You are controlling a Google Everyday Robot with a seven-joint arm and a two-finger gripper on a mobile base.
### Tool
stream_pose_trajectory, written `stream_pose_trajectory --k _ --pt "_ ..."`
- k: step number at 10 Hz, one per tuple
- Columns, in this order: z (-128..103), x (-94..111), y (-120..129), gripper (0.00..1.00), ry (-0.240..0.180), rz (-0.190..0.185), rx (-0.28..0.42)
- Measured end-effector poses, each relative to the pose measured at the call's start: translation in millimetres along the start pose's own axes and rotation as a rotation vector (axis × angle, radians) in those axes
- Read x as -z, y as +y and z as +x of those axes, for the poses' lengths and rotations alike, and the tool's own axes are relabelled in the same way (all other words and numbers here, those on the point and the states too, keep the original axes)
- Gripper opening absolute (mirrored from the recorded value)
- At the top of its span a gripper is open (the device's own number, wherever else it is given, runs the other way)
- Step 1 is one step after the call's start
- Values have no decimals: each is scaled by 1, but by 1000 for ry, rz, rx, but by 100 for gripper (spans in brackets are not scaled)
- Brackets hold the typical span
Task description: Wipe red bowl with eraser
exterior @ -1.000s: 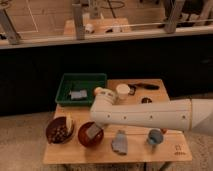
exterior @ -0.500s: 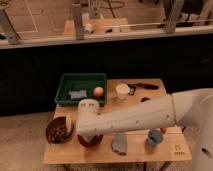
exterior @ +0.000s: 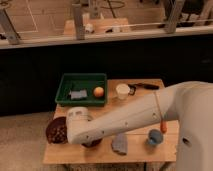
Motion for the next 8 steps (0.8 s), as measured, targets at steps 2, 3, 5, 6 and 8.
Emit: stream_pose_trajectory --k 2,3,5,6,8 --pt "1 -4 1 0 2 -16 7" --pt "4 -6 2 0 3 -23 5" --pt "11 -13 5 0 13 -39 -4" --pt "14 -16 4 0 15 -44 -5" --pt "20 -20 -2 0 20 -45 -6"
